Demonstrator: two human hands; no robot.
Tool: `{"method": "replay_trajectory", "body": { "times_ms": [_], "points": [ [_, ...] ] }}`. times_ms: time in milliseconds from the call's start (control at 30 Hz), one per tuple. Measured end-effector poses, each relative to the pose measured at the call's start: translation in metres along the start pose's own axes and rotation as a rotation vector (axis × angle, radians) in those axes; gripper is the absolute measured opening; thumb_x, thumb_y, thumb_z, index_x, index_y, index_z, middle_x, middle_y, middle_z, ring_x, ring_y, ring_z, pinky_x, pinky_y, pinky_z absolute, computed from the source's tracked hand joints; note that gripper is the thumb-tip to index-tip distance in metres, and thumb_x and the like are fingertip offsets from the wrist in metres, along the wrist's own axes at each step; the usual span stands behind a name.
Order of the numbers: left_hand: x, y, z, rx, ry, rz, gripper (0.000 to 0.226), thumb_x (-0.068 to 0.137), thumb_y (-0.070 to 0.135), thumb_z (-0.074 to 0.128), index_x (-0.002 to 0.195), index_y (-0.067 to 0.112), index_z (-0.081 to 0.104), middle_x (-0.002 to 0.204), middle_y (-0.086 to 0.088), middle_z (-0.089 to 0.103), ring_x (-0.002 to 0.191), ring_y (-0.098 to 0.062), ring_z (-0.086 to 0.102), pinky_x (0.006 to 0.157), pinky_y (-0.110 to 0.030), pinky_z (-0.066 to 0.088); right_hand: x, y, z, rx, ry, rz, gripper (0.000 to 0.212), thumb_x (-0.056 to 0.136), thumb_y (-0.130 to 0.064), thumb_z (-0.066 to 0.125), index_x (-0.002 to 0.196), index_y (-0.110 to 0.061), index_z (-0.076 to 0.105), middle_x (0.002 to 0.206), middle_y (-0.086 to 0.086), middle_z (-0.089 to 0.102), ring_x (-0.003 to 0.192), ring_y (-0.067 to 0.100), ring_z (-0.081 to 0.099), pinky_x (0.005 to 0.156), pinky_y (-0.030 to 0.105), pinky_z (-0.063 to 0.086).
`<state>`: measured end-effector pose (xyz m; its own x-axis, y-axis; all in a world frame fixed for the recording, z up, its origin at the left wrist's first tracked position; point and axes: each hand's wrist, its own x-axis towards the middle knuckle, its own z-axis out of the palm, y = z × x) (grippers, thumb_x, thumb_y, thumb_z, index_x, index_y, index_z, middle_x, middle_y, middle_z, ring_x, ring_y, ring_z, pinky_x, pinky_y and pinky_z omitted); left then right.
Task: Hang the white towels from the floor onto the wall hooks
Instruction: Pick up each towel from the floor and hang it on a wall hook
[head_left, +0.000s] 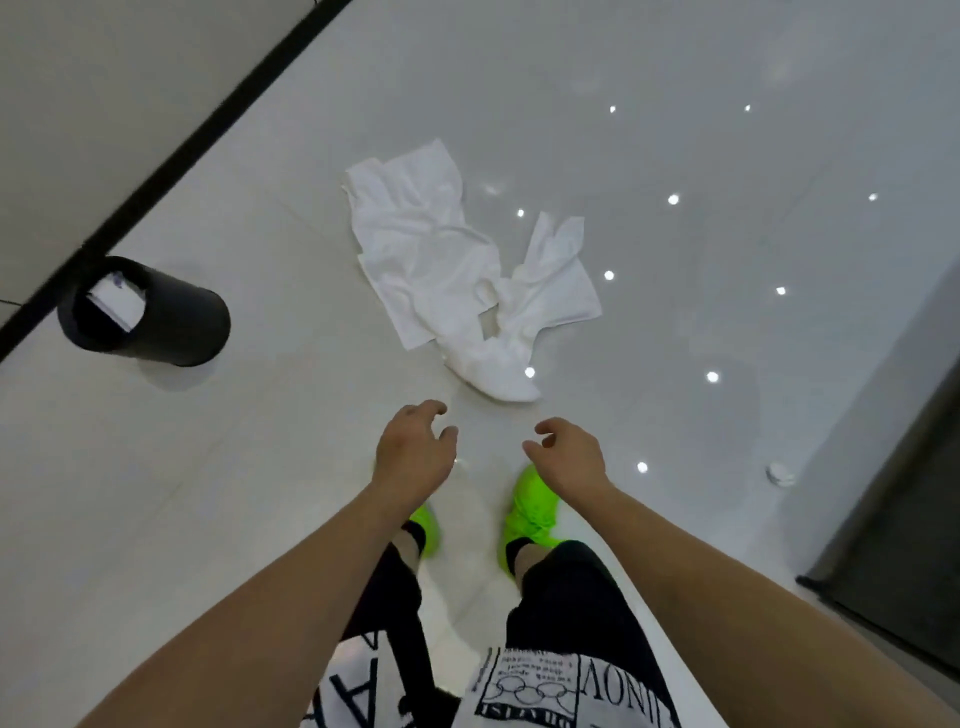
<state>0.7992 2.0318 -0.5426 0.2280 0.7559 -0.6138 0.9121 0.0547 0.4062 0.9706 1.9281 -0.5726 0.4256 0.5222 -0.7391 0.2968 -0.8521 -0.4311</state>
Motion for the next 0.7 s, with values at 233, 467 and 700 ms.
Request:
{"method": "replay_trajectory", "body": {
  "times_ms": [233,467,700],
  "points": [
    [0.198,-0.043,0.132,-0.002,-0.131,0.023,0.038,0.093,0.027,0.059,0.129,0.016,0.059,0.128,-0.012,0.058,0.117,-0.028,0.054,0.097,-0.031,0.039,0.208,0.046,0.086,0.081,0.034,0.148,0.034,0.089,-0.029,0.063,0.120,-0.015,0.065,0.086,-0.005,0.066,0.098,0.020,0.064,0.083,0.024,0.043],
    [0.369,-0.086,0.255,0.048,-0.093,0.126,0.037,0.093,0.027,0.055,0.129,0.018,0.058,0.126,-0.008,0.056,0.108,-0.026,0.057,0.085,-0.025,0.036,0.408,0.099,0.160,0.279,0.263,0.219,0.020,0.092,-0.023,0.057,0.099,-0.014,0.074,0.096,0.002,0.073,0.088,0.018,0.064,0.081,0.031,0.050],
    [0.436,-0.103,0.310,0.097,0.027,0.243,0.034,0.092,0.020,0.054,0.125,0.017,0.060,0.125,-0.007,0.056,0.112,-0.026,0.050,0.088,-0.030,0.038,0.511,0.103,0.180,0.398,0.481,0.190,0.020,0.088,-0.034,0.065,0.093,-0.016,0.071,0.088,-0.002,0.072,0.084,0.019,0.066,0.082,0.034,0.052]
  ]
}}
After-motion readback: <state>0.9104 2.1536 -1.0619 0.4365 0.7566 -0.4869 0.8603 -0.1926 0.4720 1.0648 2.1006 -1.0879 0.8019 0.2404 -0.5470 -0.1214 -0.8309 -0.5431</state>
